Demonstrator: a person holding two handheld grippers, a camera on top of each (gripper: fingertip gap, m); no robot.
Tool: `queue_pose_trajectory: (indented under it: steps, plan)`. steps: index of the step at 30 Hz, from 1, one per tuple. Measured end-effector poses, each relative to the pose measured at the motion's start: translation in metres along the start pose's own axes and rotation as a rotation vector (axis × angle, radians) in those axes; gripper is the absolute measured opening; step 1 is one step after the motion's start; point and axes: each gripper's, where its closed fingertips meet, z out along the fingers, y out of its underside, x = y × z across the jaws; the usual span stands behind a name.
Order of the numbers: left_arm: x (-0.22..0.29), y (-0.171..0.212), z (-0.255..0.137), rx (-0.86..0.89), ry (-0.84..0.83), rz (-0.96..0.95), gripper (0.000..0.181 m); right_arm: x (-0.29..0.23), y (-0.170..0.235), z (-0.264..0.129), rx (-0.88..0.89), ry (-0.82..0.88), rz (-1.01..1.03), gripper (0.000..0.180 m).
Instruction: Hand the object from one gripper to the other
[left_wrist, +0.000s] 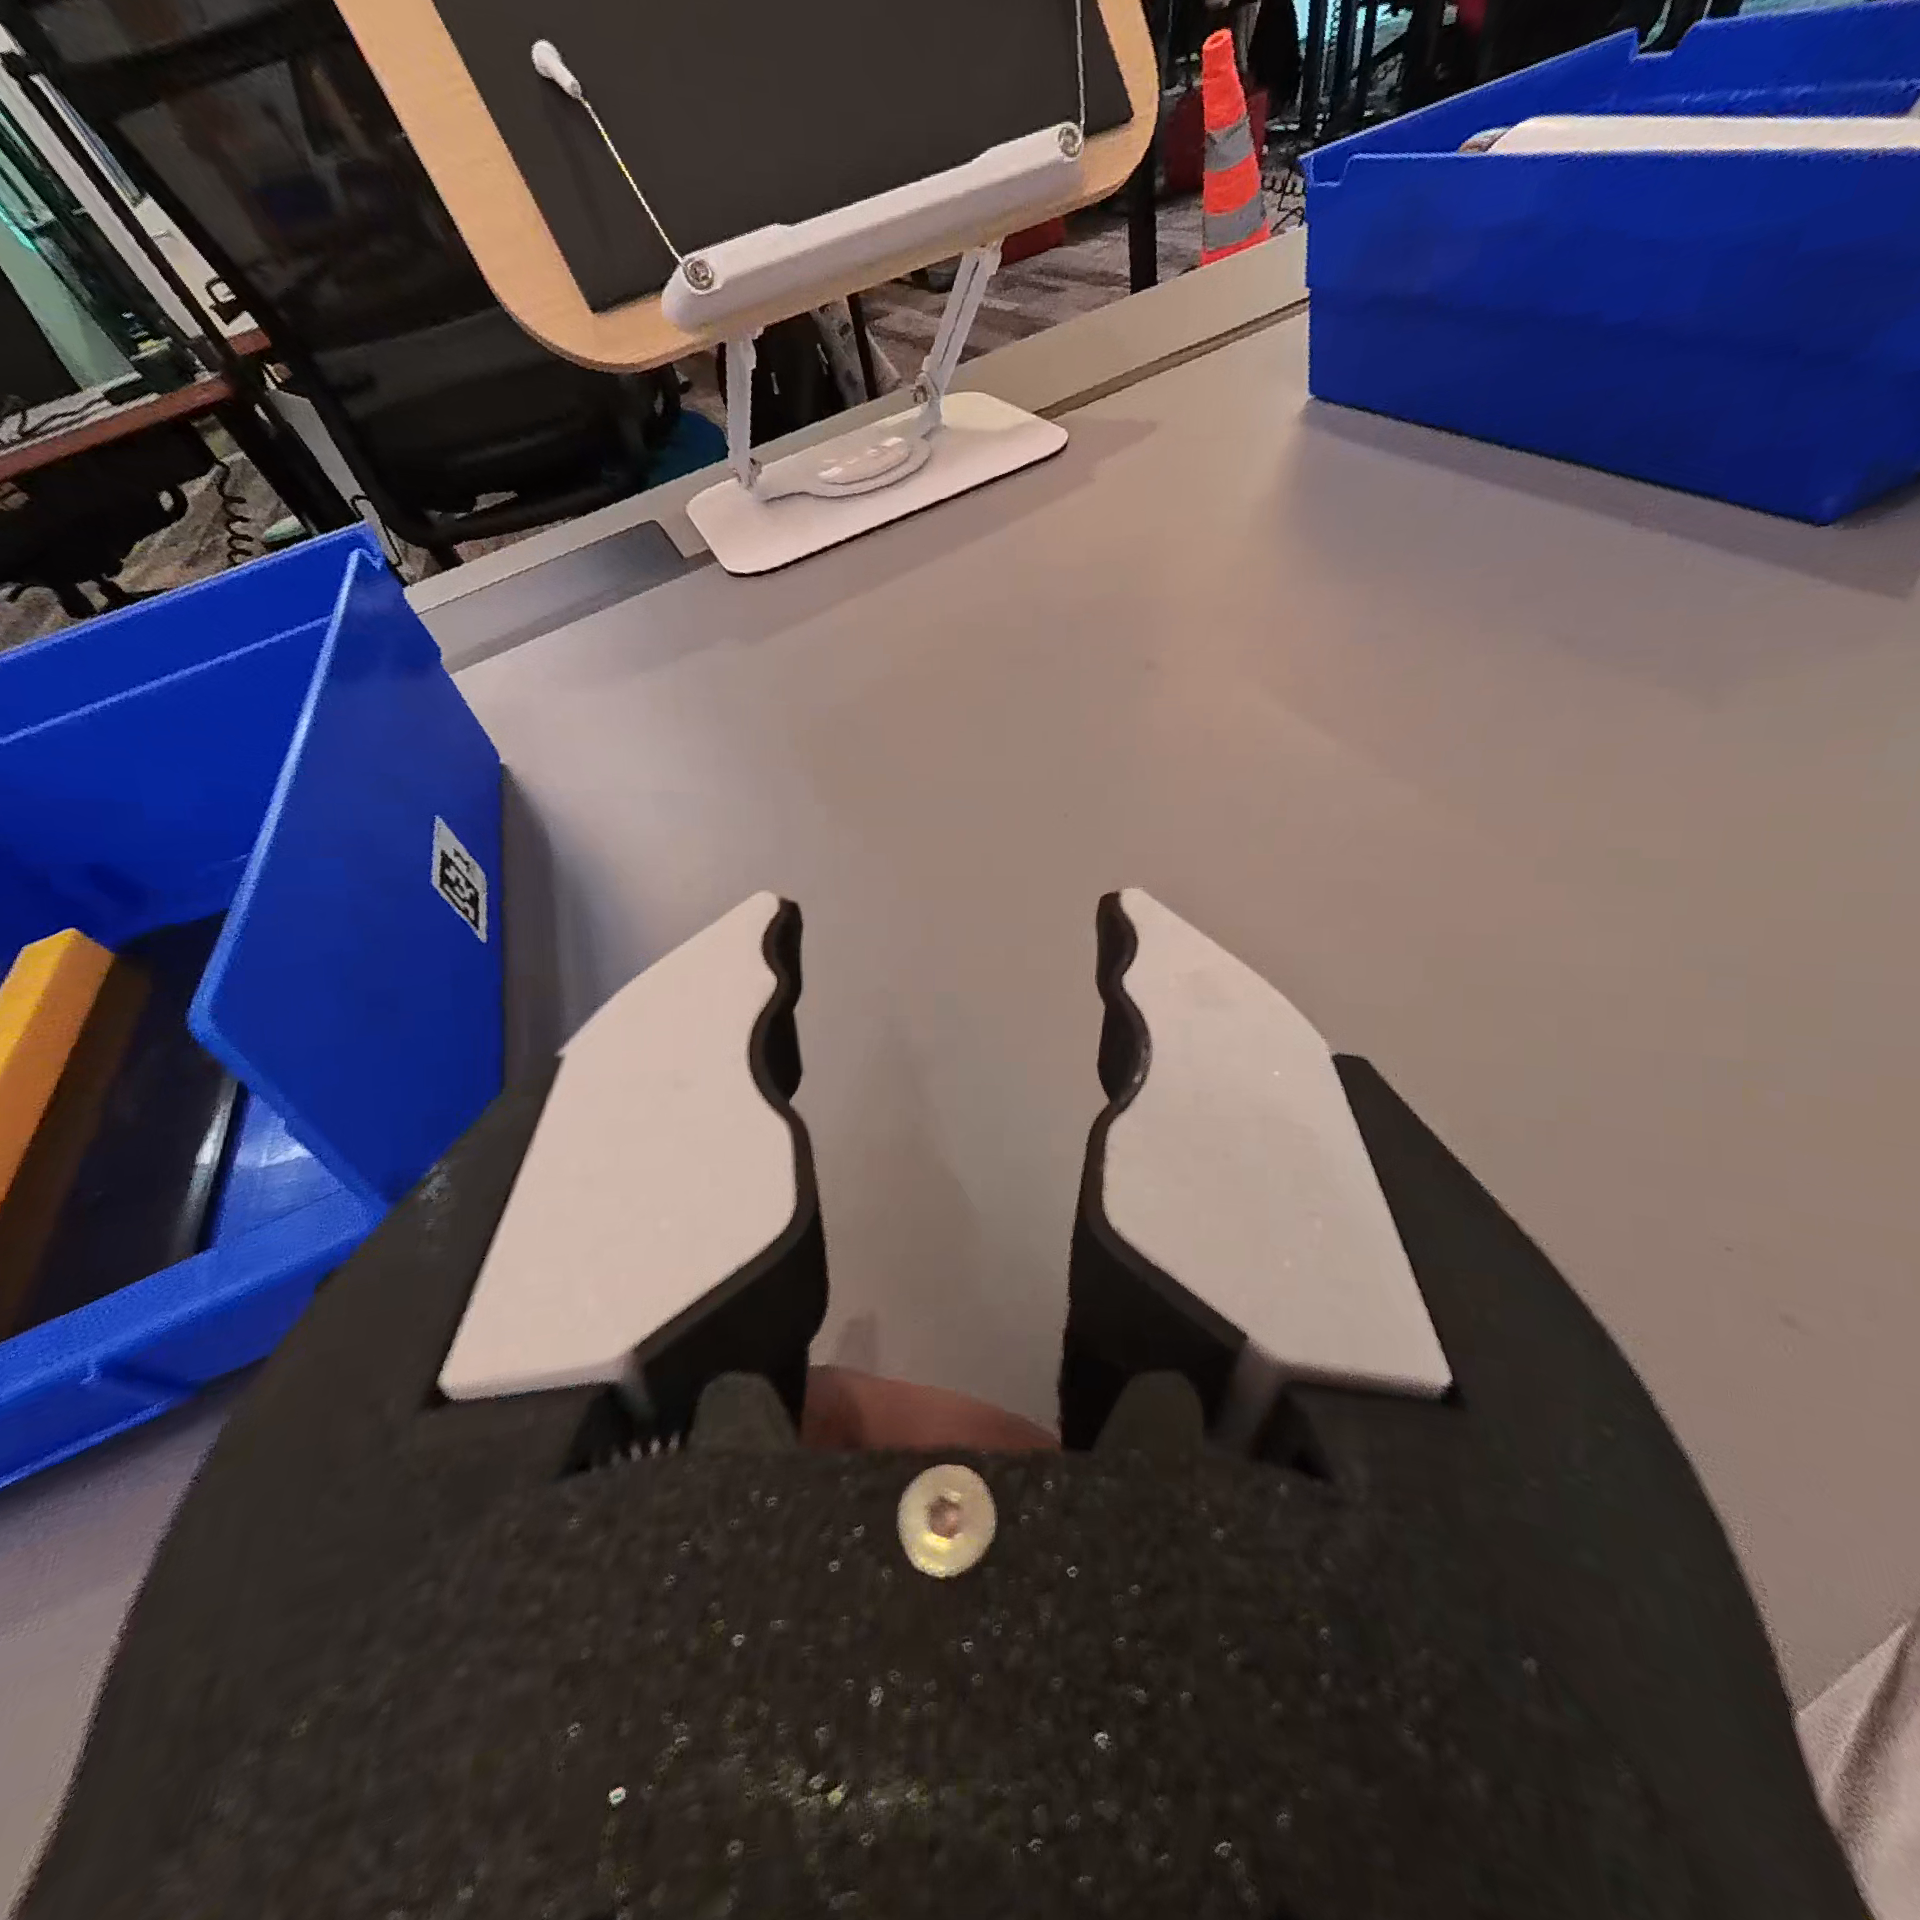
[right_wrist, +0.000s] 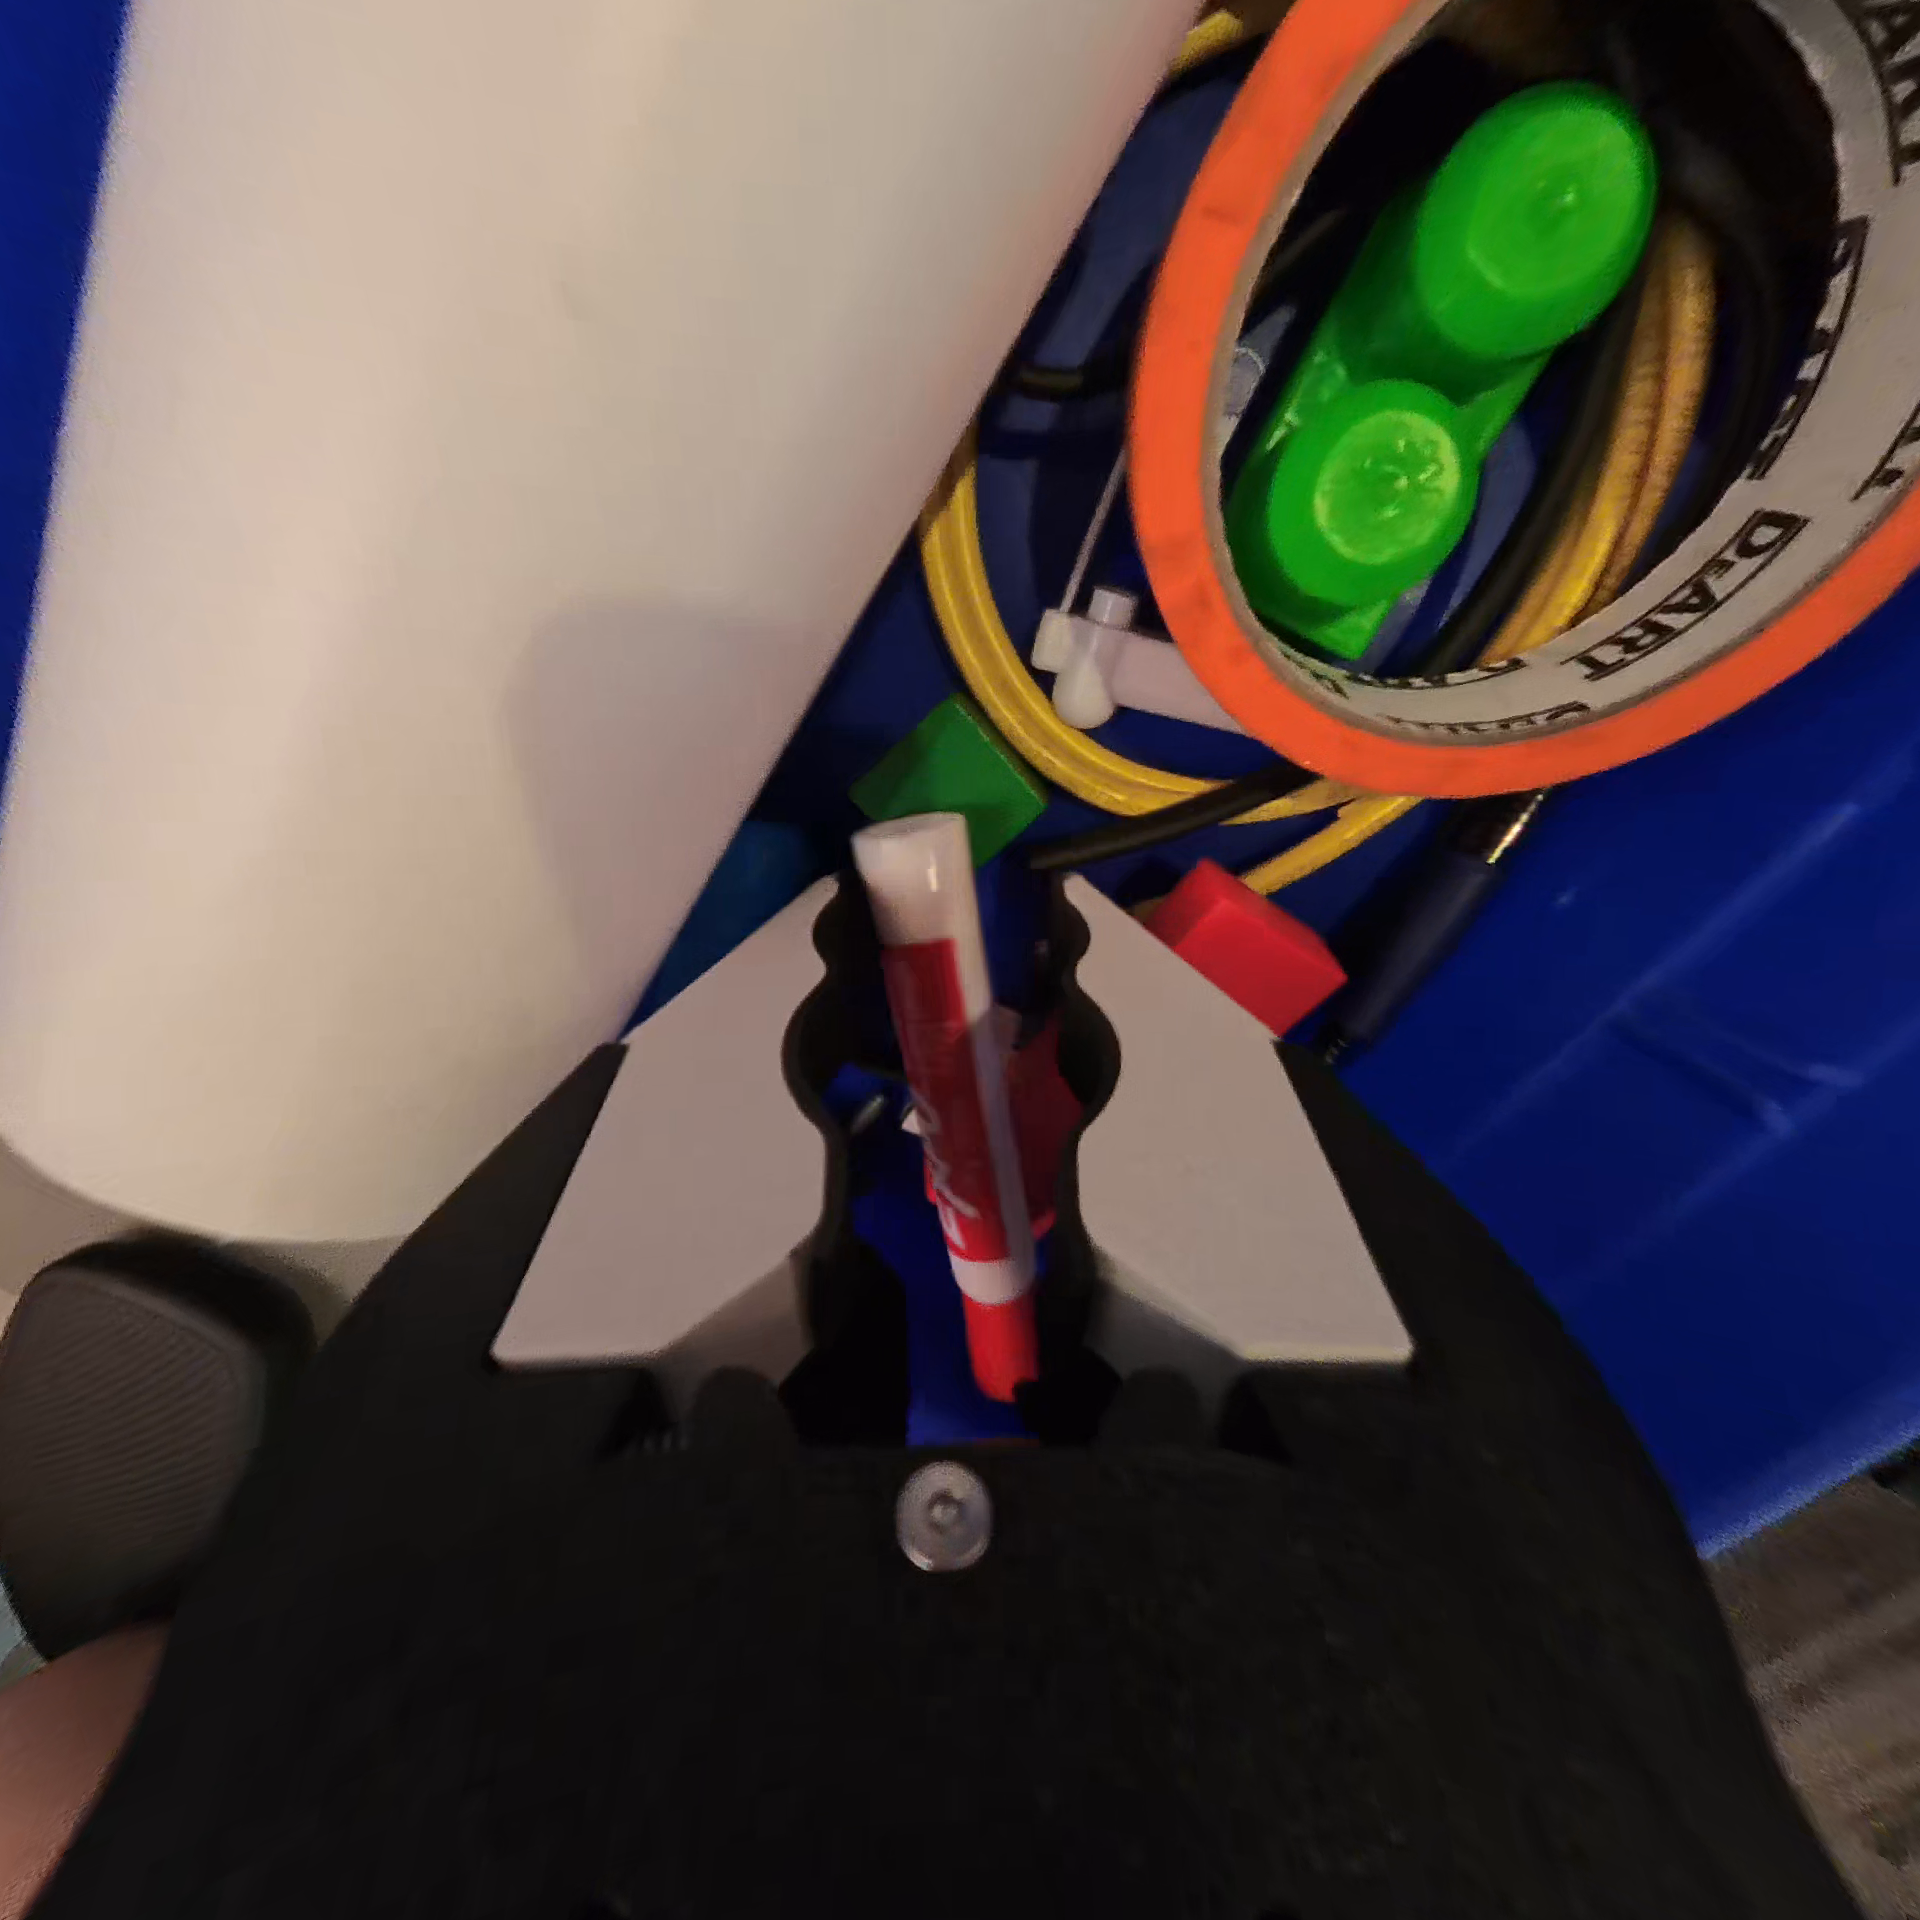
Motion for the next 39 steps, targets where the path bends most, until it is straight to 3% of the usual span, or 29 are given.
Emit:
queue_pose_trajectory:
  steps: [4,8,9,11,14,16,20,22,25,29,34,39]
  plan:
    - [-0.001,-0.001,-0.001,0.002,0.003,-0.017,0.054,-0.007,-0.016,-0.056,0.139,0.071,-0.019,0.048]
    - [0.004,0.0,-0.001,0.002,0.028,-0.033,0.055,-0.049,-0.073,-0.158,0.576,0.272,-0.162,0.052]
    - [0.006,-0.002,0.0,0.01,0.037,-0.052,0.055,-0.074,-0.088,-0.176,0.71,0.255,-0.196,0.051]
    - [0.016,-0.002,-0.001,0.004,0.09,-0.098,0.058,-0.145,-0.113,-0.188,0.932,0.057,-0.268,0.051]
    - [0.037,0.002,-0.003,-0.033,0.223,-0.153,0.065,-0.257,-0.117,-0.153,1.039,-0.457,-0.271,0.052]
    - [0.055,0.001,-0.007,-0.058,0.334,-0.185,0.071,-0.297,-0.1,-0.101,0.971,-0.626,-0.255,0.055]
    - [0.08,-0.02,-0.029,-0.082,0.552,-0.222,0.074,-0.317,-0.08,-0.038,0.892,-0.754,-0.128,0.055]
    - [0.067,-0.044,-0.044,-0.041,0.58,-0.194,0.075,-0.315,-0.076,-0.023,0.862,-0.701,-0.167,0.055]
    - [0.003,-0.084,-0.063,0.07,0.486,-0.184,0.069,-0.312,-0.08,-0.026,0.904,-0.687,-0.176,0.054]
    - [-0.129,-0.106,-0.07,0.153,0.266,-0.273,0.056,-0.304,-0.082,-0.022,0.907,-0.686,-0.133,0.055]
    - [-0.247,-0.054,0.006,-0.156,0.035,-0.24,0.07,-0.294,-0.087,-0.019,0.914,-0.692,-0.075,0.055]
    - [-0.259,0.002,0.116,-0.429,0.118,-0.209,0.075,-0.291,-0.092,-0.021,0.926,-0.752,-0.014,0.054]
